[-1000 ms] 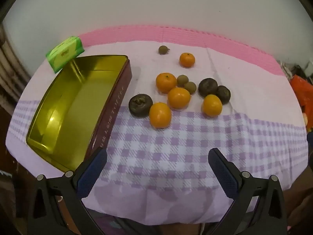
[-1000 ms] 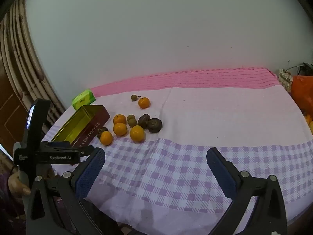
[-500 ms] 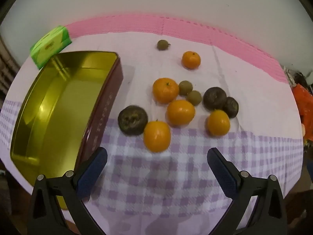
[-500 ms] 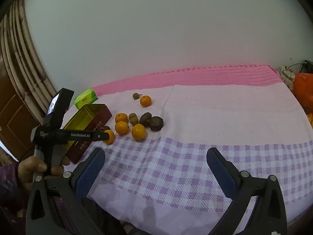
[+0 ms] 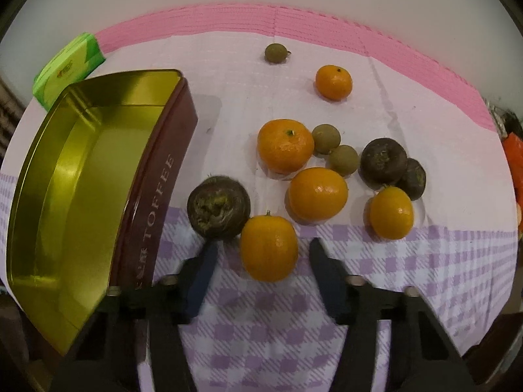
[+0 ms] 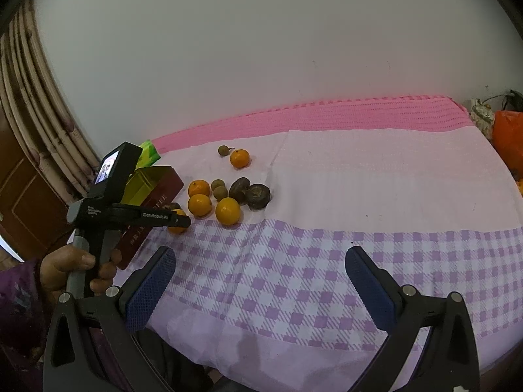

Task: Organize fruits
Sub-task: 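Grasp the mandarin orange beside the gold tray with the left gripper, then carry the orange over the gold tray and release it with the left gripper, then grasp a dark brown round fruit with the right gripper, then lower the dark brown fruit into the gold tray and open the right gripper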

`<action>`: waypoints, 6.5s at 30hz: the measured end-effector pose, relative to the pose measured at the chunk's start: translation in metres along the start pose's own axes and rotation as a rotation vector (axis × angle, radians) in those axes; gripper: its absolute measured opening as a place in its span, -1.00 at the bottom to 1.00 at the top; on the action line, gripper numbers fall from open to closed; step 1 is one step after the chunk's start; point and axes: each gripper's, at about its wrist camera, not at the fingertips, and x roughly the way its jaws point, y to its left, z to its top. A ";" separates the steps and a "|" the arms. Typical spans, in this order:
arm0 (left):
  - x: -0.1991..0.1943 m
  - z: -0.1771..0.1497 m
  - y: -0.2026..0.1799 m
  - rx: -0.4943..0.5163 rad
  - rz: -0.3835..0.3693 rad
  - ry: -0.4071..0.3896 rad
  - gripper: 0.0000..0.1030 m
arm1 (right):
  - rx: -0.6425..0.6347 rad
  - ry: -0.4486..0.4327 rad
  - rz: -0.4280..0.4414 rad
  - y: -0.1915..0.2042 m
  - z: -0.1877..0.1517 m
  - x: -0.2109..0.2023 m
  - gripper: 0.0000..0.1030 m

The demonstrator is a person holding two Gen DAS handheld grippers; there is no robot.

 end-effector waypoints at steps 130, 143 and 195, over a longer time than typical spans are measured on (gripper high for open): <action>-0.118 -0.089 0.160 -0.221 0.254 -0.246 0.64 | -0.836 0.304 0.308 0.196 0.071 0.180 -0.23; -0.112 -0.089 0.164 -0.215 0.250 -0.195 0.68 | -0.733 0.263 0.281 0.264 0.101 0.243 -0.23; -0.096 -0.087 0.173 -0.232 0.194 -0.075 0.79 | -0.591 0.413 0.182 0.293 0.077 0.351 -0.20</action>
